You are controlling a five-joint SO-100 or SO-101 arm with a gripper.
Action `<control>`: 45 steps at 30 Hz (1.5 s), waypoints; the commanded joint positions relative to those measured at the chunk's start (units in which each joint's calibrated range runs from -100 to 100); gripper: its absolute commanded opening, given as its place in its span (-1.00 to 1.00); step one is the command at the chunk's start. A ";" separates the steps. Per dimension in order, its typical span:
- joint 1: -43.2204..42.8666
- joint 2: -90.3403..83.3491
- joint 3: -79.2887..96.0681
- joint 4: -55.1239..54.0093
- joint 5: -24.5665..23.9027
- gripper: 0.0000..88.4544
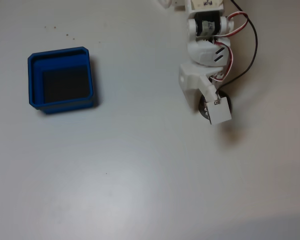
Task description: Pick the black tape roll and drop it in the blue box
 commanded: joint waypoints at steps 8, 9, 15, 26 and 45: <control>-0.33 3.21 -2.51 0.26 -0.41 -0.50; -0.33 3.30 -2.51 0.26 -0.41 -0.50; -0.43 3.30 -2.51 0.26 -0.50 -0.50; -0.52 3.38 -2.42 0.26 -0.50 -0.50; -1.89 6.73 -2.42 0.18 -2.25 -0.50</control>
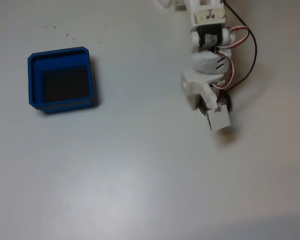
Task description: Pick the black tape roll and drop it in the blue box
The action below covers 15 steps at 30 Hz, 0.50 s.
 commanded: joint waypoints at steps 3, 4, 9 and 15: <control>-0.80 1.04 -2.42 0.18 -1.01 -0.50; -0.90 1.04 -2.42 0.10 -1.01 -0.50; -0.90 0.88 -2.69 -0.15 -1.01 -0.52; -0.80 0.63 -2.96 -0.23 -0.93 -0.59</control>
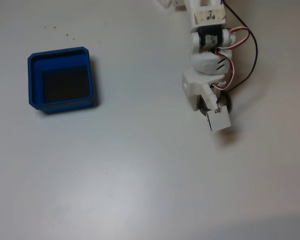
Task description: Pick the black tape roll and drop it in the blue box
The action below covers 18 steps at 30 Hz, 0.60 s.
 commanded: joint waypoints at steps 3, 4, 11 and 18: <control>-0.21 -0.39 -2.15 -0.07 -0.01 -0.71; -0.21 -0.39 -2.15 -0.07 -0.01 -0.76; -0.11 -0.39 -2.15 -0.15 -0.01 -0.98; 0.18 -0.56 -2.15 0.26 0.08 -0.98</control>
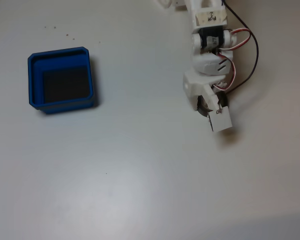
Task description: Pick the black tape roll and drop it in the blue box
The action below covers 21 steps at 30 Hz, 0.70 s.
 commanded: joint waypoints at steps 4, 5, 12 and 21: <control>1.07 -1.98 -2.06 0.34 0.17 -0.98; 1.07 -2.73 -2.06 0.34 0.17 -0.98; 2.14 -10.42 -2.15 3.73 0.17 -0.99; 4.78 -20.04 -2.24 11.73 0.08 -0.99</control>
